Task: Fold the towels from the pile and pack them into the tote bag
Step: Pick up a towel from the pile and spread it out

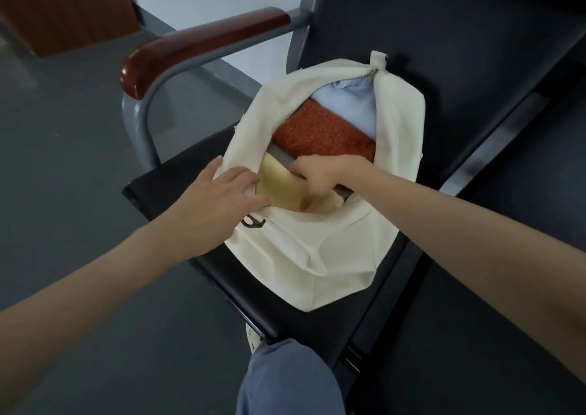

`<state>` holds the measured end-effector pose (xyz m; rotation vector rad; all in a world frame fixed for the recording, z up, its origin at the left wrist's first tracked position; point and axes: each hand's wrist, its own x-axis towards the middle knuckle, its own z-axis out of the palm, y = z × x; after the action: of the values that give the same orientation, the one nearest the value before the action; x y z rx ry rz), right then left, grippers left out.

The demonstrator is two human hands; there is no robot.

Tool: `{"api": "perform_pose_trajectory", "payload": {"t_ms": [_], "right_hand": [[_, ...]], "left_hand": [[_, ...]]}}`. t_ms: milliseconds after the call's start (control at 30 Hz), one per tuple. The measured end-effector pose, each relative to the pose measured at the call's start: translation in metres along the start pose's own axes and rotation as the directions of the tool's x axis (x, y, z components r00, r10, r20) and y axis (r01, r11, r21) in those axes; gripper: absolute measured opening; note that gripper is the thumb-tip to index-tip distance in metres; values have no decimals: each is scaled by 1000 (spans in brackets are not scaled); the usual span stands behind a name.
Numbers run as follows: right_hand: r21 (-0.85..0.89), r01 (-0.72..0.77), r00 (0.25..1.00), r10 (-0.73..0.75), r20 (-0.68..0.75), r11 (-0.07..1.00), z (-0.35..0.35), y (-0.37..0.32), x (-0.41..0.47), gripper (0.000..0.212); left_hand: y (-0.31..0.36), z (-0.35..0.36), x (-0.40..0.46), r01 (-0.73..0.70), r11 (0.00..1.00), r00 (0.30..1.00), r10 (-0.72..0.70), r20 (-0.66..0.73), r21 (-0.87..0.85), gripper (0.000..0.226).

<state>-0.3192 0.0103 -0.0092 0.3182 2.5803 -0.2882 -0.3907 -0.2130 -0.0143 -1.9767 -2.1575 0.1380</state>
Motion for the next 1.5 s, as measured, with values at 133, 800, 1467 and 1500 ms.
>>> {"api": "perform_pose_trajectory", "payload": {"t_ms": [133,800,1467,1500], "right_hand": [[-8,9,974,-11,-228,1000,-15,-11,-6,31],[92,-198,947,215,-240,976,37,44,-246,43],[570,-767,389,920,51,293,370,125,-697,41],[582,-773,351,935,61,252,382,125,-708,45]], "left_hand": [[2,5,-1,-1,1000,989,4,147,-24,70],[89,-113,32,81,996,934,-61,352,-41,73],[531,-207,136,-630,693,724,688,58,-351,64],[552,-205,138,-644,674,704,707,64,-362,63]]}}
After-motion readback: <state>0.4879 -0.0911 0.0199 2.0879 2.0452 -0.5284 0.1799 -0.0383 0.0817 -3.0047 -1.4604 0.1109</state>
